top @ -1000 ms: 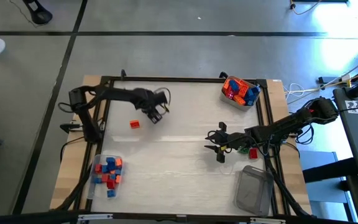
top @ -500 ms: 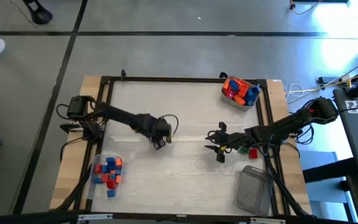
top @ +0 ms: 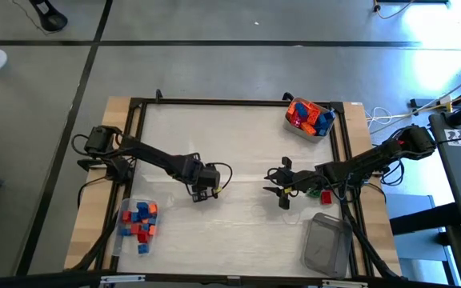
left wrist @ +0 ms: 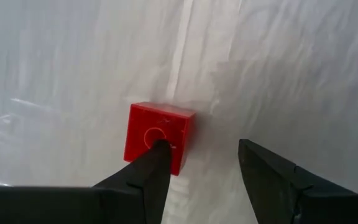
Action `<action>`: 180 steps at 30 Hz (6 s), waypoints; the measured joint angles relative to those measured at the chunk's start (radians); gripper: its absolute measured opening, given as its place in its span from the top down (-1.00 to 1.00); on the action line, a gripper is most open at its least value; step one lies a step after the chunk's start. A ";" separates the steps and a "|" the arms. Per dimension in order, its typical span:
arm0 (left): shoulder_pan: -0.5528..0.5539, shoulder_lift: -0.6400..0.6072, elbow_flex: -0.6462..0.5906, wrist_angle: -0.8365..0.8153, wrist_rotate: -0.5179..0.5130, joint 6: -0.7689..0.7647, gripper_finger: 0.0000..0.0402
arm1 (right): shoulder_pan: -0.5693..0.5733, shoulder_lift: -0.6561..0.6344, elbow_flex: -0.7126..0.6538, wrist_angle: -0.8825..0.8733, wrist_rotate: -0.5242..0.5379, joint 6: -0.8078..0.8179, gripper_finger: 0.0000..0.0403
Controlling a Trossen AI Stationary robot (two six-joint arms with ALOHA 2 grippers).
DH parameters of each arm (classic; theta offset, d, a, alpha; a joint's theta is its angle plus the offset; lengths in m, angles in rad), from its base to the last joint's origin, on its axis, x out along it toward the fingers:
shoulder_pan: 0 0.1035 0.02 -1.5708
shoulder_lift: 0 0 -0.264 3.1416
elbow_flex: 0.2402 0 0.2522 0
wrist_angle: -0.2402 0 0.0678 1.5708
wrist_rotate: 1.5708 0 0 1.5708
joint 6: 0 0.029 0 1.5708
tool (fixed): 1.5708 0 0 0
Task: Sort blocks by size
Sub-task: Put the red game piece into the transparent bin
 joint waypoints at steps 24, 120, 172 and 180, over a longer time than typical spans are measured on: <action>0.040 -0.046 0.092 -0.045 0.004 0.327 -0.18 | 0.000 0.000 0.000 -0.002 -0.015 0.004 0.12; 0.193 -0.381 -0.387 0.010 0.128 0.513 -0.18 | 0.000 0.000 0.000 -0.003 -0.003 0.007 0.12; -0.577 -0.578 -0.080 -0.392 0.297 -0.873 0.34 | 0.000 0.000 0.000 -0.001 -0.002 0.008 0.12; -0.723 -0.578 -0.080 -0.424 0.291 -0.997 0.33 | 0.000 0.000 0.000 0.000 -0.003 0.008 0.12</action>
